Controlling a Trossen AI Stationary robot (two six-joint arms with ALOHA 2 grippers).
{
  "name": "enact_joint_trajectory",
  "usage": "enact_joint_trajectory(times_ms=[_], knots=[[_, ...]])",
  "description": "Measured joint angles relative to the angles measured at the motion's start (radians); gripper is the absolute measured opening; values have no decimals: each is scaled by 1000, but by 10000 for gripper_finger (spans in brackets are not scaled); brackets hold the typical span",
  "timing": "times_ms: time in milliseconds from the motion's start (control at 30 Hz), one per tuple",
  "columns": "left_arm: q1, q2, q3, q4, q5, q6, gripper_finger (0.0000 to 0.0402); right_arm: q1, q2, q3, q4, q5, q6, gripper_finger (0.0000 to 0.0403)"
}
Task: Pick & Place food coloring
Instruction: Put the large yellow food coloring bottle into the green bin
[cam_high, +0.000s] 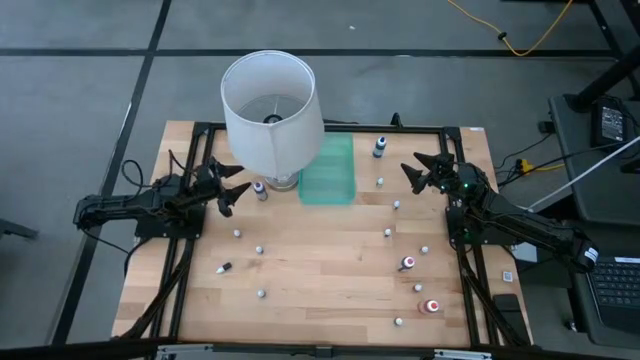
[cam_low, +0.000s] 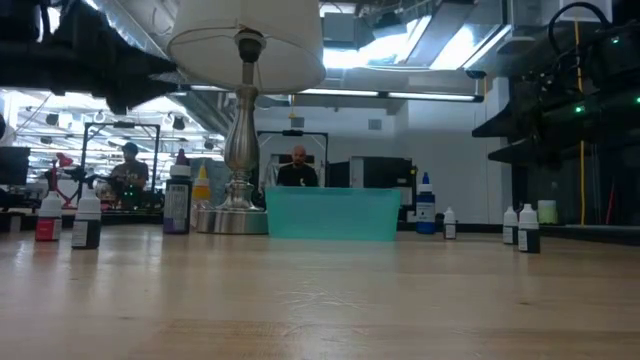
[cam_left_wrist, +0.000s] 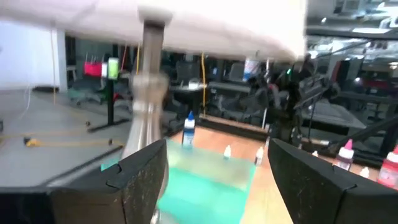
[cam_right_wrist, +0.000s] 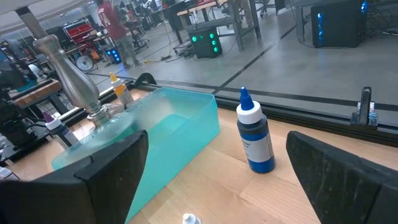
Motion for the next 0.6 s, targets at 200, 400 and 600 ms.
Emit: enact_joint_trajectory(times_ms=[200, 400, 600], knots=[[-18, 0, 136, -193, -60, 29, 300, 0, 0, 0, 0, 0, 0, 382], [-26, 0, 311, -535, -76, 14, 310, 0, 0, 0, 0, 0, 0, 382], [-26, 3, 413, -652, -111, -125, 309, 0, 0, 0, 0, 0, 0, 382]])
